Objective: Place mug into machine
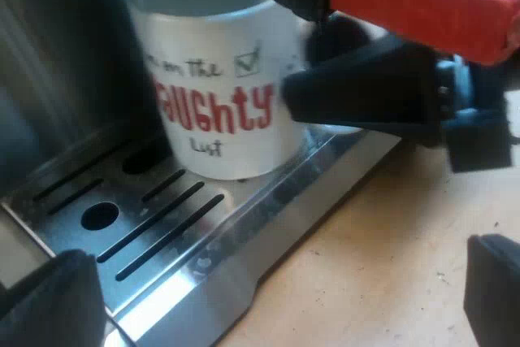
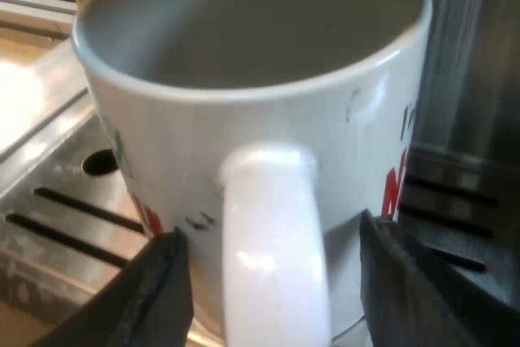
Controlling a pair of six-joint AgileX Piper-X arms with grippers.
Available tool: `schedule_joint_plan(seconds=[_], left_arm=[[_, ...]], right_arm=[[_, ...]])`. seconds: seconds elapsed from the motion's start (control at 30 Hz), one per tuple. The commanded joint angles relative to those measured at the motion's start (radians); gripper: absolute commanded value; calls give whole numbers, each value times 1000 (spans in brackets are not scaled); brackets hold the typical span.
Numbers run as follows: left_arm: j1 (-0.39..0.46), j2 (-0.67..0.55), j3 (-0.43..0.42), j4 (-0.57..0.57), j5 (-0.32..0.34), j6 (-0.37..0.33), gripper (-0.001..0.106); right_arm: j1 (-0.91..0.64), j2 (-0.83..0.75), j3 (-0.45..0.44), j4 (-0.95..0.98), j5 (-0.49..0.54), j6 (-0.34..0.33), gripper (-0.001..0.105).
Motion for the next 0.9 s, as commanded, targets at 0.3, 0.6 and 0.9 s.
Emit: schedule_joint_plan(seconds=[0.3, 0.6, 0.9], left_arm=[[-3, 1, -6, -12, -2, -11, 91], [-3, 1, -6, -12, 0, -35, 91], [-3, -41, -12, -6, 6, -117, 91]], right_arm=[[0, 93, -125, -20, -10, -10, 50], [0, 91, -134, 9, -10, -7, 50], [15, -62, -89, 265, 29, 15, 50]])
